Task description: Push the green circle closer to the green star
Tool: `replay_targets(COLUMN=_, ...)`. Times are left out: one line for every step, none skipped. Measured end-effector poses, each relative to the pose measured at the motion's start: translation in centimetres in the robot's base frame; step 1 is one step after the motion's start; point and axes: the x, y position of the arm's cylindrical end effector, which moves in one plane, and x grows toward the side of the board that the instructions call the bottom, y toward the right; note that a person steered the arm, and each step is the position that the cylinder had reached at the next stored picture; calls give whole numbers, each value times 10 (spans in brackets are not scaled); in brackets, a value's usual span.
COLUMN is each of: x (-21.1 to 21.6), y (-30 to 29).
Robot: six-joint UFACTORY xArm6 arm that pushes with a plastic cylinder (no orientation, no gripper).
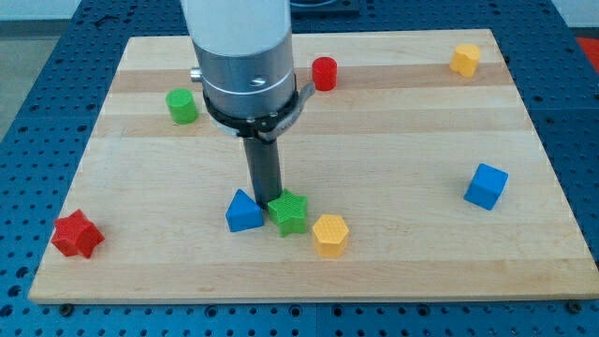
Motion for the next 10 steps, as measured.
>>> replay_targets(x=7, y=5)
replay_targets(x=-44, y=-10)
replay_targets(x=-91, y=-10)
replay_targets(x=-142, y=-16)
replay_targets(x=-182, y=-44)
replay_targets(x=-182, y=-96)
replay_targets(x=-182, y=-135)
replay_targets(x=-182, y=-158)
replay_targets(x=-164, y=-163)
replay_targets(x=-163, y=-187)
